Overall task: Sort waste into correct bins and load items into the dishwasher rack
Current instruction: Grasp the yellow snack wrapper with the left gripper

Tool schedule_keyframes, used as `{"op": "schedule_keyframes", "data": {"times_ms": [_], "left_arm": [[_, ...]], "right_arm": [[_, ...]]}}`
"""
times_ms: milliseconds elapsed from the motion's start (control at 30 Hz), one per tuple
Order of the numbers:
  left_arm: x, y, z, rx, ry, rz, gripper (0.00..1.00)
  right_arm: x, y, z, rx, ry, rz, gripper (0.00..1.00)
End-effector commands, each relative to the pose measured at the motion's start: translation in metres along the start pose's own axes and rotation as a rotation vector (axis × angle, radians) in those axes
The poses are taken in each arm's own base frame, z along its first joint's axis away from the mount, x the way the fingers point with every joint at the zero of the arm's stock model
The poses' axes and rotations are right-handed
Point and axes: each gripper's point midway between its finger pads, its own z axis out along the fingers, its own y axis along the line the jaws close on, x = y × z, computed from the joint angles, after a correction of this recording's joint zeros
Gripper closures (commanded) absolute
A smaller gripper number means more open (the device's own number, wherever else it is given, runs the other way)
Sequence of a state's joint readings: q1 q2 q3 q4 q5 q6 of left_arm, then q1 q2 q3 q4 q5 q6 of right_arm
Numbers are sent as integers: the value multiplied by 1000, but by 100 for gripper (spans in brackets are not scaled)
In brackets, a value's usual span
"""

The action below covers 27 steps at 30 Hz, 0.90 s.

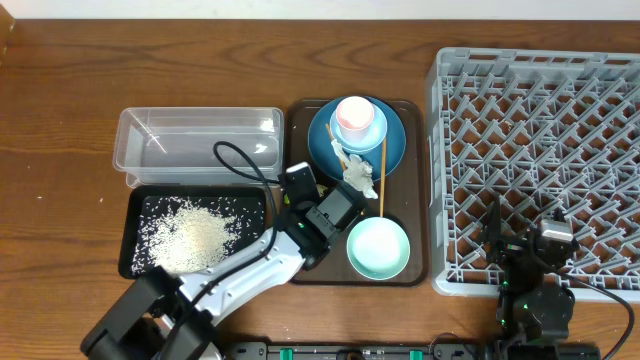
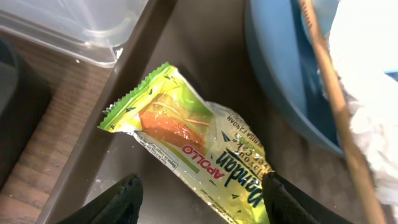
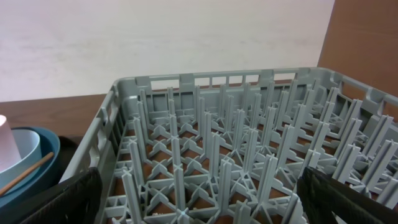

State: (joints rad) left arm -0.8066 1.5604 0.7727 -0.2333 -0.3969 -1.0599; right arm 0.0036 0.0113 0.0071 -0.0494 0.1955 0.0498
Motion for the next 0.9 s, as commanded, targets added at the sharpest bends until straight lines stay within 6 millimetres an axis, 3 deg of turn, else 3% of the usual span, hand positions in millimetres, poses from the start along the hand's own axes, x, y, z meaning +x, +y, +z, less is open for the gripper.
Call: {"op": "schedule_keyframes", "data": {"times_ms": [0,733,867], "left_arm": [[6,7,10,-29,8,-16,36],[24,6,33,-41,44,-4,40],[28,6,35,-39,64,-1,48]], "right_arm": [[1,-1,0,4,3,16,1],[1,-1,0,4,3,16,1],[1,-1,0,4,3,16,1]]}}
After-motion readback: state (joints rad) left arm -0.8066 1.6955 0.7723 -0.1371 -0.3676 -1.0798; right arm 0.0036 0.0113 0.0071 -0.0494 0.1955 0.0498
